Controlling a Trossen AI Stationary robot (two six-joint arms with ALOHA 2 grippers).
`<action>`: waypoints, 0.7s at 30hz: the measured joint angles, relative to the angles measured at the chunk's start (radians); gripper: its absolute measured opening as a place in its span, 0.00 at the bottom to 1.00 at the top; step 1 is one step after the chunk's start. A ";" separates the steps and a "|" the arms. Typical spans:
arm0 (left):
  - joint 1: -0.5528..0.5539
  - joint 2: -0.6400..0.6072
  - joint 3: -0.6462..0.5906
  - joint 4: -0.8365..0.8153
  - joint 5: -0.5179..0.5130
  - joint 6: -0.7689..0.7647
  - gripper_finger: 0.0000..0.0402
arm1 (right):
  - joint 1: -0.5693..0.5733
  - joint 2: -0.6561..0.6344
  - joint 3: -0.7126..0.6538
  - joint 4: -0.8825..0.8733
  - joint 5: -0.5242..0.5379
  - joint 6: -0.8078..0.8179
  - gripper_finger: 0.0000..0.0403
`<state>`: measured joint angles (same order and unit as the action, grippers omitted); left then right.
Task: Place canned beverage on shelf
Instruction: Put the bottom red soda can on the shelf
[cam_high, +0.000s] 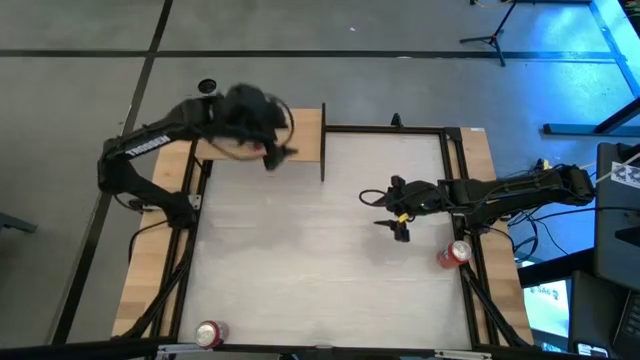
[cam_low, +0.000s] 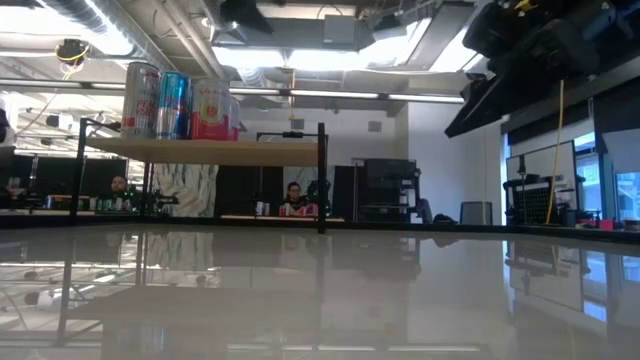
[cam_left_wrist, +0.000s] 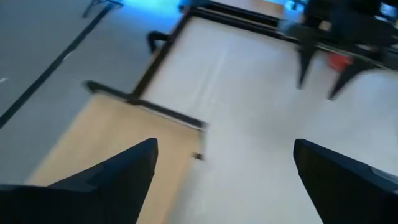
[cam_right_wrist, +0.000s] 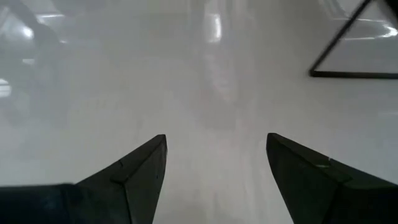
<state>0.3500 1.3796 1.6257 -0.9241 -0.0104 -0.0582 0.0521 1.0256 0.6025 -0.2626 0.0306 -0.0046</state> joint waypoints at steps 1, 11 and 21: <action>-0.049 0.000 0.000 -0.004 -0.025 -0.015 0.90 | 0.000 0.000 0.000 0.002 -0.018 -0.004 0.67; -0.563 0.010 0.000 -0.108 -0.353 -0.360 0.89 | 0.002 0.000 0.000 0.027 -0.051 -0.001 0.67; -0.869 0.128 0.000 -0.224 -0.373 -0.925 0.89 | 0.112 0.000 0.000 0.114 -0.042 -0.026 0.67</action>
<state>-0.5187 1.5080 1.6253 -1.1479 -0.3836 -0.9833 0.1637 1.0256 0.6022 -0.1485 -0.0116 -0.0305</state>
